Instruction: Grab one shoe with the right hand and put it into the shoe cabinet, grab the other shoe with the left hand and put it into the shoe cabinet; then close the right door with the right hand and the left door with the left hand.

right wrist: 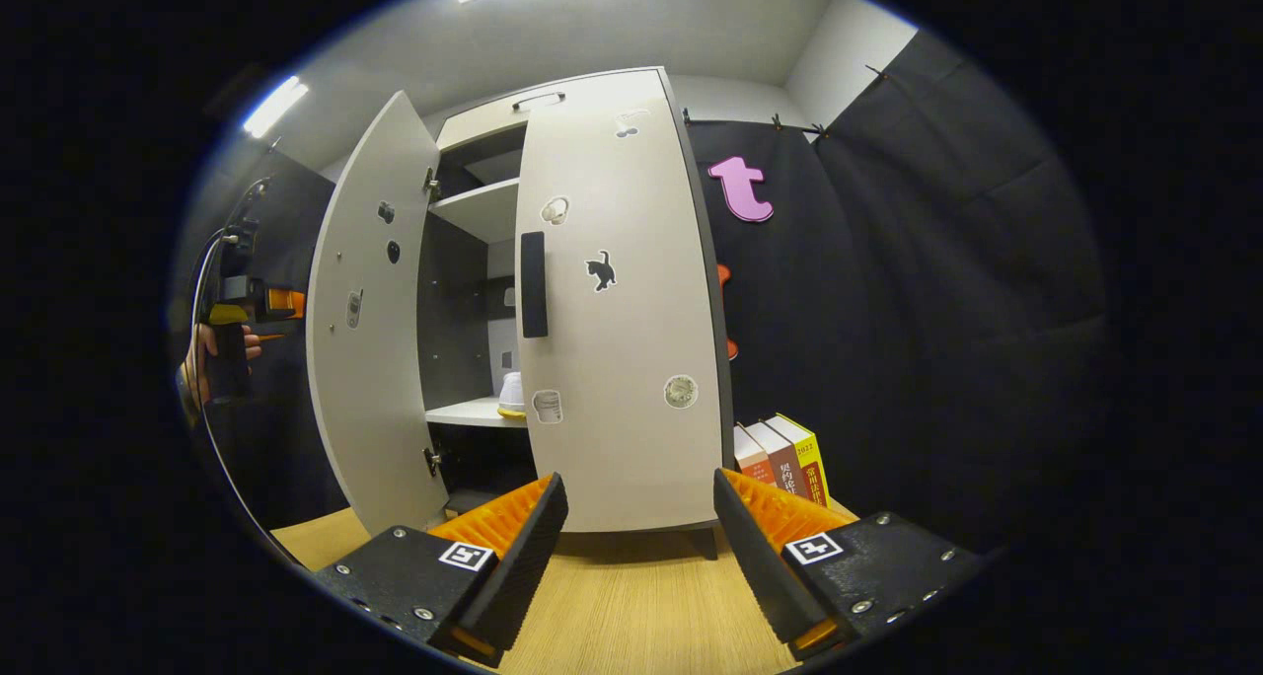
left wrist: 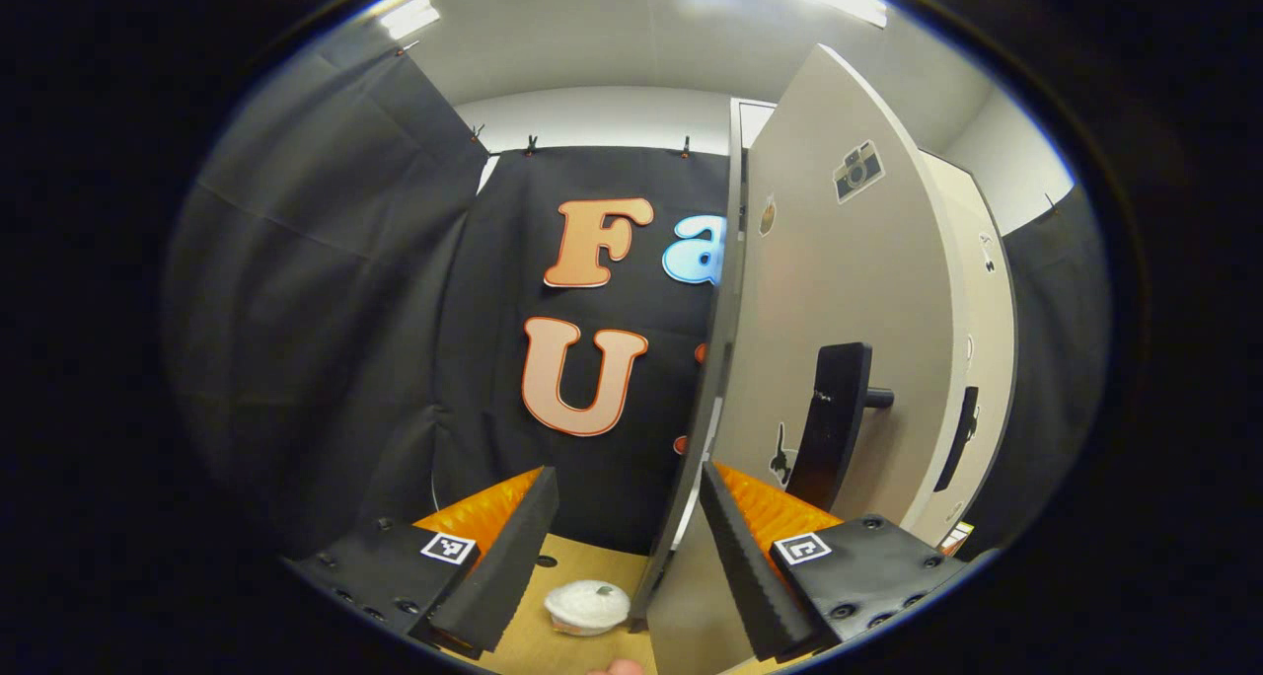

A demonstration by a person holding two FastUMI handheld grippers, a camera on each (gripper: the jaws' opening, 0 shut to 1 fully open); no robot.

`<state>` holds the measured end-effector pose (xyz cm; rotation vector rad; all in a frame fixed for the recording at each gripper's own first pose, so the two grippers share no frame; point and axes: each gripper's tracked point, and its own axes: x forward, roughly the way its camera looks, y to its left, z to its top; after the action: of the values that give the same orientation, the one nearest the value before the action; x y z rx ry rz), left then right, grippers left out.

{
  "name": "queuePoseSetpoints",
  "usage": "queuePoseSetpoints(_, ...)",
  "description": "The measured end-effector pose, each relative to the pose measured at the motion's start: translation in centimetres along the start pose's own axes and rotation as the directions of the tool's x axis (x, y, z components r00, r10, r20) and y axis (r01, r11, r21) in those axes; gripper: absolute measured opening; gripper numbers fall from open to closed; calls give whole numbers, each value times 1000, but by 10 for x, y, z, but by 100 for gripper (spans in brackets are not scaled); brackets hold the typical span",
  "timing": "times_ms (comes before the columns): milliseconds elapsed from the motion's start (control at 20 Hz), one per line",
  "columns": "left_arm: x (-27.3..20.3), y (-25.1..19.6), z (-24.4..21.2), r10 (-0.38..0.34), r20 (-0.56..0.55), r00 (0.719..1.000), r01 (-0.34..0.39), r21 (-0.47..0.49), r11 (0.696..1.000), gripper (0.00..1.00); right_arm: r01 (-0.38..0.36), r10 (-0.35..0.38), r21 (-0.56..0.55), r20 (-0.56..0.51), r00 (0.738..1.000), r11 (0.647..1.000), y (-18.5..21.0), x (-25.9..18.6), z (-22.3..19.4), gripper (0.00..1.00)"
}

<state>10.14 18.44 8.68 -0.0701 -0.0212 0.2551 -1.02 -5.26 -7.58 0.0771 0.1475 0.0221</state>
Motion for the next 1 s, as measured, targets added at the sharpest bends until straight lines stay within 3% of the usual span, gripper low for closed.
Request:
queuePoseSetpoints(100,3,-16,-1,-32,-6,999,32,-3,999,89,5,-5,-4,1,1000,1000,-3,-1,1,92)
queuePoseSetpoints(150,3,-24,-3,-47,-7,999,47,-2,999,94,7,-7,-5,1,1000,1000,-4,-3,1,92)
queuePoseSetpoints(250,5,-36,-3,-59,2,998,59,-3,998,89,17,-17,-3,1,1000,1000,-8,-5,2,92)
queuePoseSetpoints(300,9,-41,-3,-63,6,998,63,-4,998,94,24,-24,-4,3,1000,1000,-10,-6,2,92)
queuePoseSetpoints(350,11,-47,-3,-70,8,998,70,-8,998,89,31,-31,-6,4,999,999,-14,-8,3,92)
queuePoseSetpoints(450,16,-59,-6,-87,8,996,87,-20,996,89,48,-48,-12,6,999,999,-19,-9,3,92)
queuePoseSetpoints(500,18,-68,-8,-103,6,995,103,-25,994,94,55,-55,-12,6,998,998,-22,-9,3,92)
queuePoseSetpoints(550,21,-78,-10,-120,2,993,120,-29,992,89,61,-61,-12,7,998,998,-24,-11,4,92)
queuePoseSetpoints(700,33,-116,-21,-186,-9,982,186,-29,982,90,82,-82,-10,15,997,997,-32,-13,5,92)
queuePoseSetpoints(750,38,-131,-24,-211,-8,977,211,-27,977,95,91,-91,-11,16,996,996,-35,-14,6,92)
queuePoseSetpoints(850,52,-155,-34,-235,-18,972,235,-17,972,92,110,-110,-10,11,994,994,-43,-15,4,92)
queuePoseSetpoints(1000,68,-171,-37,-217,-10,976,217,4,976,99,134,-134,1,-3,991,991,-54,-18,-1,92)
